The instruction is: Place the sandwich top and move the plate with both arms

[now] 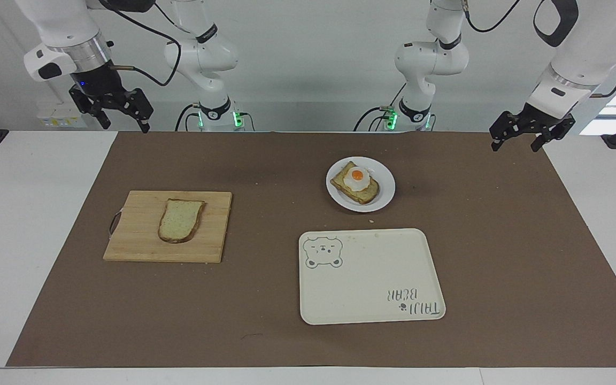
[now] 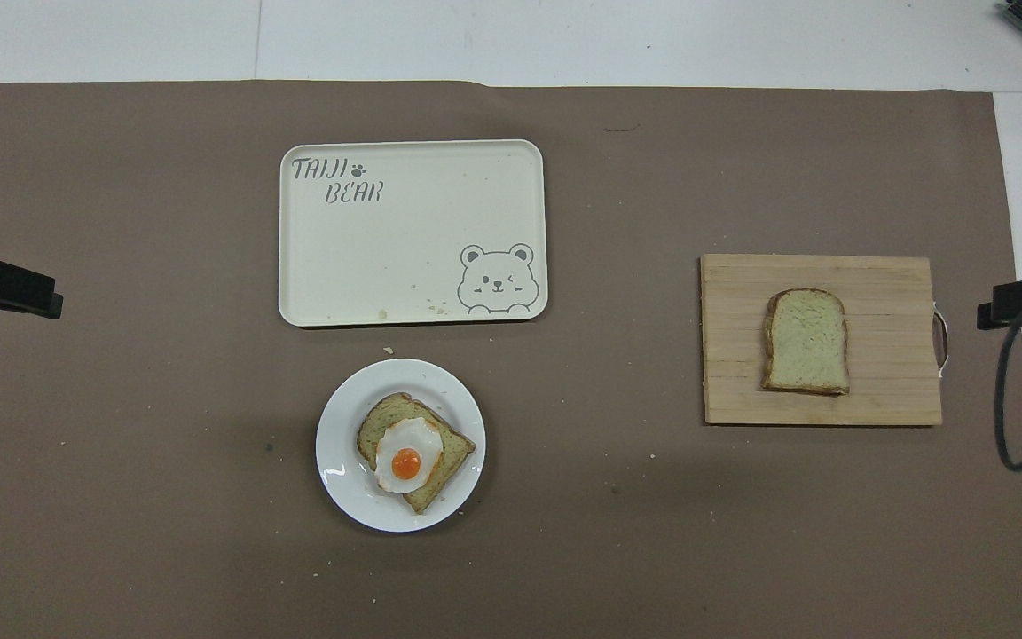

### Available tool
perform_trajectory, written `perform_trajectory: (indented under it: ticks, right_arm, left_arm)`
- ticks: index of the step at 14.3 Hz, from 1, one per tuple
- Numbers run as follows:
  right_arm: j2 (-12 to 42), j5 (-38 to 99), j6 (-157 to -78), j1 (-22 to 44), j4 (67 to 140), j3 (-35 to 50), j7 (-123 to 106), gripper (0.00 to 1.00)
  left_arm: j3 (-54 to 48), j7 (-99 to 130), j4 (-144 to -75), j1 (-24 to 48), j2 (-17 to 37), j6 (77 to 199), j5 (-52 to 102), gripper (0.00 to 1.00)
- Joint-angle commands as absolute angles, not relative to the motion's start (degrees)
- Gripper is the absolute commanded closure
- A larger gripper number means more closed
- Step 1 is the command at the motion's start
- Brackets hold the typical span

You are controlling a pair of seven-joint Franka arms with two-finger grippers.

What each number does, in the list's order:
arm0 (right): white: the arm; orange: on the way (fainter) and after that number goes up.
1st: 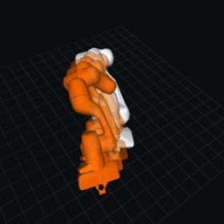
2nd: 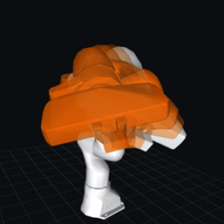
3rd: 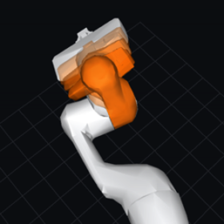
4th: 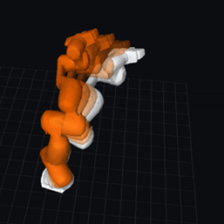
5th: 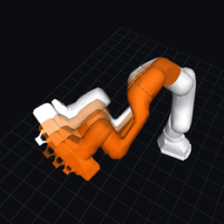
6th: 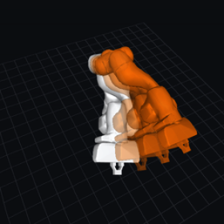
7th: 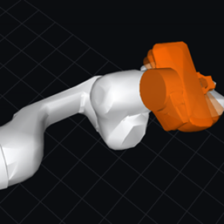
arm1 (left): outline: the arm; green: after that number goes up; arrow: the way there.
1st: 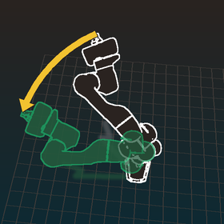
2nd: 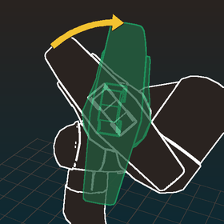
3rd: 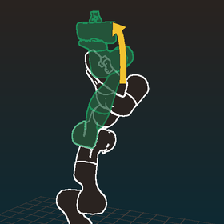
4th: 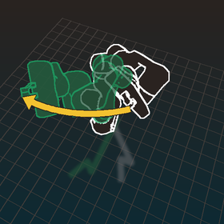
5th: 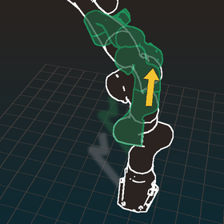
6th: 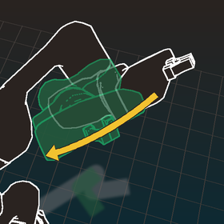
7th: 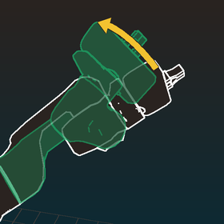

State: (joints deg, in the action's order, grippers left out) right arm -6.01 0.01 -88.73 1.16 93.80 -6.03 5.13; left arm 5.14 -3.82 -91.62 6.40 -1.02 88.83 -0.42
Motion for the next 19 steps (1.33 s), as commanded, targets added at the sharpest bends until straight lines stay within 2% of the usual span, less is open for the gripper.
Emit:
perform_trajectory:
  ticks: [1,19]
  right_arm:
    - [-6.77,-1.41,-87.81,0.36,94.31,-5.89,6.41,0.00]
    - [-6.95,-2.90,-90.17,-0.26,95.27,-5.54,3.96,0.00]
  left_arm:
    - [5.19,-3.25,-91.23,6.50,-1.58,88.15,-1.05,0.00]
    - [5.19,-3.25,-91.23,6.50,-1.49,88.15,-1.05,0.00]
